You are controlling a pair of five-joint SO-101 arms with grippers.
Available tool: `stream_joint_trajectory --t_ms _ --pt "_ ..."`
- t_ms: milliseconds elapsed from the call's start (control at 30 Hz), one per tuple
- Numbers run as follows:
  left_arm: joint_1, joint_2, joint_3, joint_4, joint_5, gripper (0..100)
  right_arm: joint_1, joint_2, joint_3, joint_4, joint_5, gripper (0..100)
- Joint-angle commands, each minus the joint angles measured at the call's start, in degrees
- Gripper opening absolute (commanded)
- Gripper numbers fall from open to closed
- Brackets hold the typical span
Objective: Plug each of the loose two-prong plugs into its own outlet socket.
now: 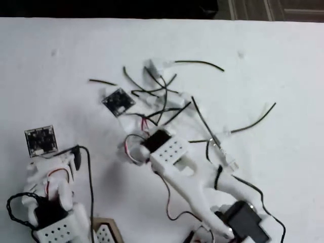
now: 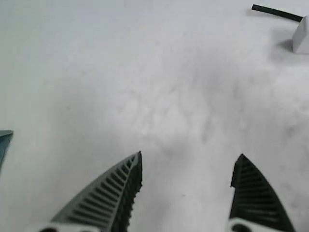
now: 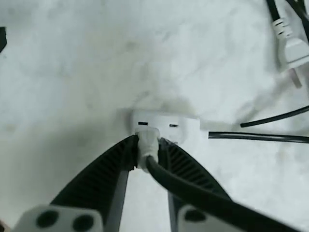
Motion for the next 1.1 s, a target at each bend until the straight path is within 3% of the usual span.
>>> stream_joint_trajectory --t_ms 0,1067 --pt "-0.3 -0.5 -0.1 -1.6 -0.5 30 -0.8 1.5 -2.7 -3.1 -0.6 1.7" --pt "-0.4 -0.5 0.0 -1.6 -0.5 30 -0.5 8.2 -0.4 -6.3 -0.3 1.7"
